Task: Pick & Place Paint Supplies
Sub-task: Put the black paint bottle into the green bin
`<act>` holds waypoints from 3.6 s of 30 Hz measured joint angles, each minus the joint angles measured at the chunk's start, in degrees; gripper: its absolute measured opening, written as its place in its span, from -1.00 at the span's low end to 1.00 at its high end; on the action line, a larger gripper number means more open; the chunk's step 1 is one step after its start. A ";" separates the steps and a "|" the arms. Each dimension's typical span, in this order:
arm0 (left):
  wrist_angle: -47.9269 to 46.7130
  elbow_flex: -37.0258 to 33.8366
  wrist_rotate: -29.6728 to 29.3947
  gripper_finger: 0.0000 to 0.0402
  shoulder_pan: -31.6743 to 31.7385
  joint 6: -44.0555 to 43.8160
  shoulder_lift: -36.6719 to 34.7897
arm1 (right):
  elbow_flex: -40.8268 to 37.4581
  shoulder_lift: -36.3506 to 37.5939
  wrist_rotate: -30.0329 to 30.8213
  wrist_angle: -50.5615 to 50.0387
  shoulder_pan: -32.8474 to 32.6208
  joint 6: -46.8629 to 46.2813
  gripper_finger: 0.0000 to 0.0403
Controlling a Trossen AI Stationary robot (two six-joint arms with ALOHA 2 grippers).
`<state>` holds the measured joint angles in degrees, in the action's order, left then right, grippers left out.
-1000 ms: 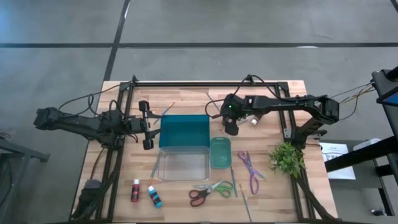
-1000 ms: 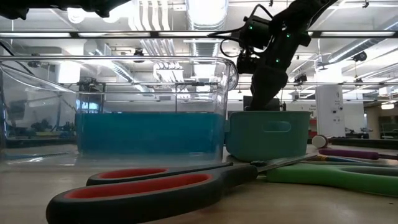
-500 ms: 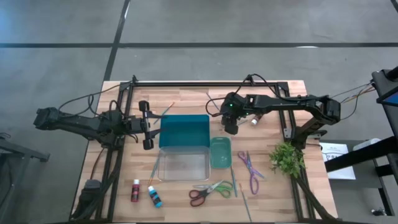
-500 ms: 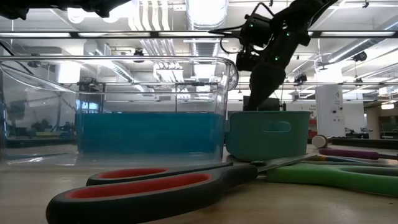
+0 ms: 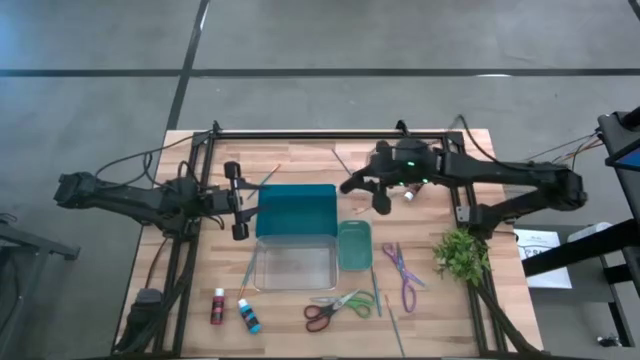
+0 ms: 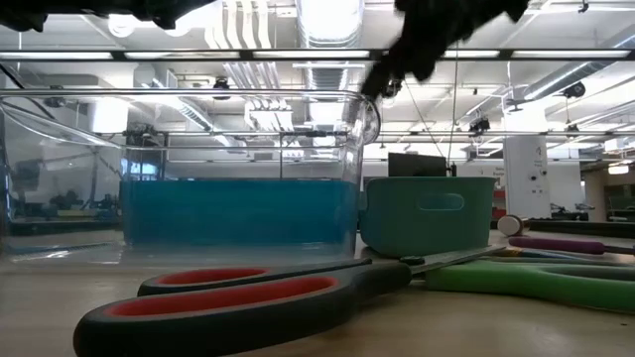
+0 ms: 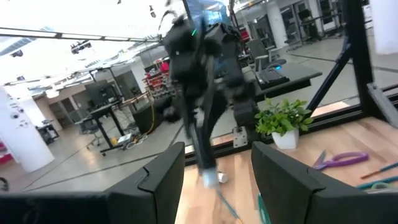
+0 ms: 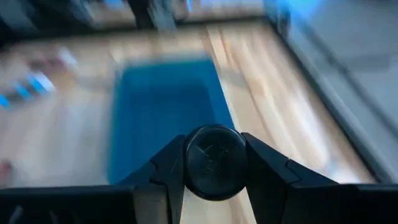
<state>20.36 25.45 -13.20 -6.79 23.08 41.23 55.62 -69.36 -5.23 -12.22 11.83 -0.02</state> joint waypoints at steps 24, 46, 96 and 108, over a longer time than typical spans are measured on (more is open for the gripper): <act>33.36 11.29 -5.09 -0.04 -0.31 17.63 40.24 | -17.27 5.38 0.30 46.11 -7.86 -5.43 -0.40; 32.37 18.88 -3.70 -0.04 -0.72 18.90 45.38 | -17.58 5.53 -1.36 46.28 -8.57 -5.11 -0.41; 33.63 18.90 -4.63 -0.41 -1.16 12.44 45.29 | -17.52 5.74 -2.80 45.01 -10.13 0.74 0.27; 28.29 18.91 -8.79 -0.41 -1.16 10.82 45.14 | -17.52 11.95 -2.33 43.89 -10.28 6.12 0.83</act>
<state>48.66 44.36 -21.99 -7.94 33.91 86.37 38.11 -57.41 -7.55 31.68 1.55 6.11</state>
